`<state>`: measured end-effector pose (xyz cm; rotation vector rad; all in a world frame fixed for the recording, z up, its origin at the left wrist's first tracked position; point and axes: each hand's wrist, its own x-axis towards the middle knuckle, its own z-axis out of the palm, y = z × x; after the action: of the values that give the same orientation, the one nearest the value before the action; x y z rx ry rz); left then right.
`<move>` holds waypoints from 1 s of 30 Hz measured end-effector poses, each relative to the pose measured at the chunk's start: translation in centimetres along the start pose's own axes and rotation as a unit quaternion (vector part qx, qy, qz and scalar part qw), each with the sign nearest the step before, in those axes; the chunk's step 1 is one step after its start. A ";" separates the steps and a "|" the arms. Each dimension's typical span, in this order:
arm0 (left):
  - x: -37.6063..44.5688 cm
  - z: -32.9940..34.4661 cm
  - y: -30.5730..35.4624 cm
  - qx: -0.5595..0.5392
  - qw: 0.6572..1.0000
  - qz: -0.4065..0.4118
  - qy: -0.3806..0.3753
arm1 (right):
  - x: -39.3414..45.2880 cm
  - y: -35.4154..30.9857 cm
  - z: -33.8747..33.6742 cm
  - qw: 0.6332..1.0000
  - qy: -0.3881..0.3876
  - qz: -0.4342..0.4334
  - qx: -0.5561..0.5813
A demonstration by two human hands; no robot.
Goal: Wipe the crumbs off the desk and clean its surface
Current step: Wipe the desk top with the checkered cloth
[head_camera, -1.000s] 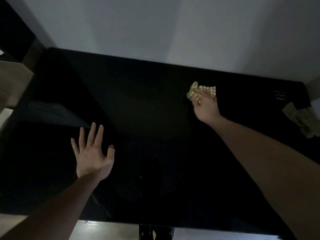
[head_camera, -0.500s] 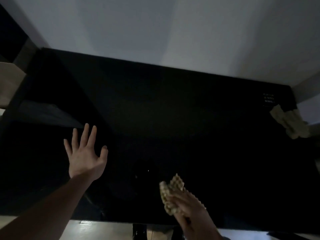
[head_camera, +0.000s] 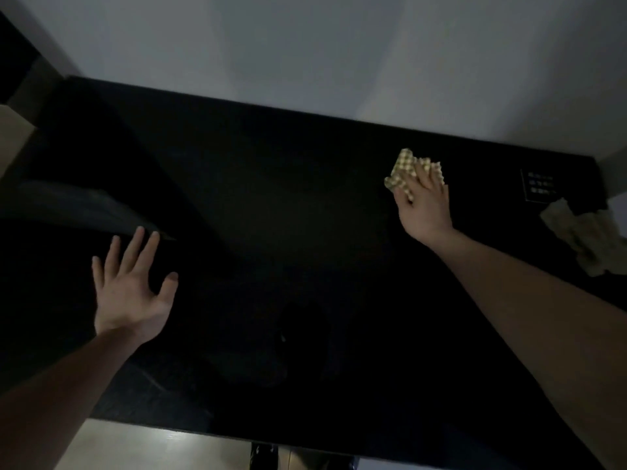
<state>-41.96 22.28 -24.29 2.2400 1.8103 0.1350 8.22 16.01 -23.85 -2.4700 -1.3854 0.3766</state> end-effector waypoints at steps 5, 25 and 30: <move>0.1 0.1 -0.1 0.006 1.000 0.005 0.003 | -4.9 0.1 1.7 0.995 0.035 -0.082 -0.033; 0.0 -0.2 0.5 -0.004 1.000 0.000 0.001 | -8.5 5.2 -3.0 0.985 0.037 -0.106 0.132; 0.1 0.0 0.1 0.003 1.000 -0.002 0.003 | 3.8 8.2 -3.4 0.999 0.021 -0.002 -0.025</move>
<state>-41.81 22.33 -24.29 2.2429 1.8210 0.1358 17.83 14.79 -24.10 -2.4997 -1.3981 0.2907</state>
